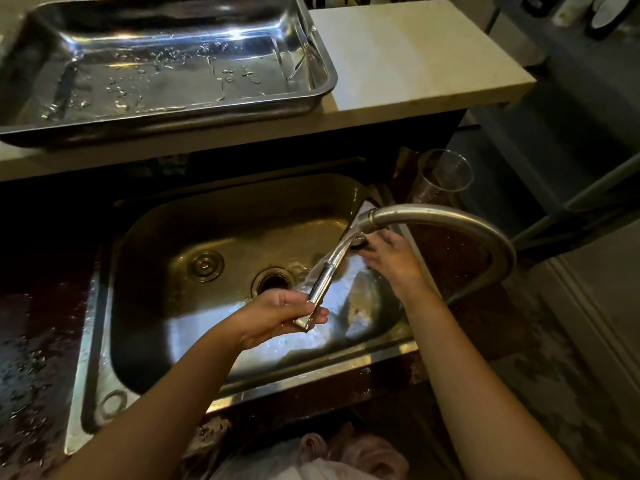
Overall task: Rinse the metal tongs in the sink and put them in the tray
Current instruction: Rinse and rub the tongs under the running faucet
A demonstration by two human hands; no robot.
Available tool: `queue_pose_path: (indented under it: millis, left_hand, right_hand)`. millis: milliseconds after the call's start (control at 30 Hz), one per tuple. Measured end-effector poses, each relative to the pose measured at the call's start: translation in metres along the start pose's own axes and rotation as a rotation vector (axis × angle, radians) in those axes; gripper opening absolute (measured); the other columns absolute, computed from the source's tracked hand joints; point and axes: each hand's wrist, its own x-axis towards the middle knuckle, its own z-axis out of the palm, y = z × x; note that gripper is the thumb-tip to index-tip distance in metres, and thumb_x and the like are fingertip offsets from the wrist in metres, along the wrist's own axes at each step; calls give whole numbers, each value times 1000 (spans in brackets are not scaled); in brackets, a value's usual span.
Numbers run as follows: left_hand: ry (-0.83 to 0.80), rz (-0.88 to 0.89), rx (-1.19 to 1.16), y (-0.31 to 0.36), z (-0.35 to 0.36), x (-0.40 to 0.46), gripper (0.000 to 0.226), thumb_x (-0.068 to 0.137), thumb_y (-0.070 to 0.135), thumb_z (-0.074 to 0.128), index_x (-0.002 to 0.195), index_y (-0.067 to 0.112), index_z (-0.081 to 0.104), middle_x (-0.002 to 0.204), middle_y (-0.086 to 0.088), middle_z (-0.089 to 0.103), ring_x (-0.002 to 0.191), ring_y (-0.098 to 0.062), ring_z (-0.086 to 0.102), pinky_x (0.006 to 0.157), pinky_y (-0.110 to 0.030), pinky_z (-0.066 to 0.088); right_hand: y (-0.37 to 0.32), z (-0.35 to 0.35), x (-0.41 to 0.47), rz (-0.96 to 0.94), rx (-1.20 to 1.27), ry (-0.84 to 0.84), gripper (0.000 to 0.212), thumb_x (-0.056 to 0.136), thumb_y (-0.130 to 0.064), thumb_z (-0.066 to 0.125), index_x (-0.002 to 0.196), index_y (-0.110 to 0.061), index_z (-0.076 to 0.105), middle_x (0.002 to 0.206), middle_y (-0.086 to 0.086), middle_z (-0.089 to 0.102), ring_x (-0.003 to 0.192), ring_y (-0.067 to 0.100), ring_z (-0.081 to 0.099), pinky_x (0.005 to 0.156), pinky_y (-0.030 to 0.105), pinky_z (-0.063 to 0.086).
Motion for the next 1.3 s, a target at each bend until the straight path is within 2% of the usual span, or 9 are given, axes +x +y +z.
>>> queue_pose_path:
  millis: [67,167,267,333,433,700,933,1167,1300]
  left_hand:
    - [39,0,-7,-5,2,-1,19,88,10,54,103,8,66,97,-3,76,96,-12,69,75,-20,57]
    - [82,-6,-25,-13,4,-3,17,90,9,53,97,9,68,94,-5,76,93,-13,70,74,-20,57]
    - [97,-30,-27,-20,4,-7,18,90,12,54,99,8,69,98,-8,75,96,-15,69,72,-19,56]
    - [95,-45,-53,-27,3,-10,18,88,13,56,96,9,71,97,-8,75,95,-15,69,70,-19,56]
    - [71,-58,-92,-38,1,-14,22,76,22,67,92,9,74,100,-11,74,92,-16,70,68,-21,57]
    - [37,-36,-87,-45,-2,-17,51,61,42,80,101,12,71,106,-8,73,98,-17,68,72,-20,55]
    - [73,-47,-122,-43,1,-20,39,65,35,75,98,13,73,105,-9,74,95,-17,70,68,-21,56]
    - [141,-47,-216,-39,5,-30,18,75,20,64,85,10,76,92,-9,77,77,-15,72,61,-21,57]
    - [135,-29,-371,-34,6,-38,21,89,11,52,96,1,68,85,-8,76,72,-13,71,63,-22,59]
  right_hand:
    - [7,-1,-8,-34,-211,56,50,85,-19,63,132,-16,47,124,8,62,107,21,61,93,38,50]
    - [26,-1,-31,-195,-652,150,33,87,-14,58,119,-24,58,120,4,59,100,15,57,80,26,48]
    - [39,-8,-54,-467,-940,273,27,85,-8,57,110,-14,65,123,8,57,111,23,54,90,31,45]
    - [44,-11,-63,-467,-1056,382,31,83,-9,59,113,-12,63,132,13,50,123,30,44,101,41,38]
    - [46,-12,-67,-387,-1172,417,44,85,-13,58,128,-15,51,144,18,34,136,33,27,110,44,26]
    - [49,-5,-69,-228,-1345,304,59,85,-29,54,140,-22,33,146,17,34,141,36,15,109,49,26]
    - [54,2,-90,-271,-1361,286,54,85,-31,55,137,-22,41,136,12,50,140,39,10,106,49,33]
    - [50,-6,-97,-327,-1303,314,47,84,-27,58,129,-15,51,133,12,54,139,31,25,112,43,26]
    - [47,13,-91,-538,-1169,419,37,81,-21,63,118,-15,61,132,13,54,129,30,42,104,47,34]
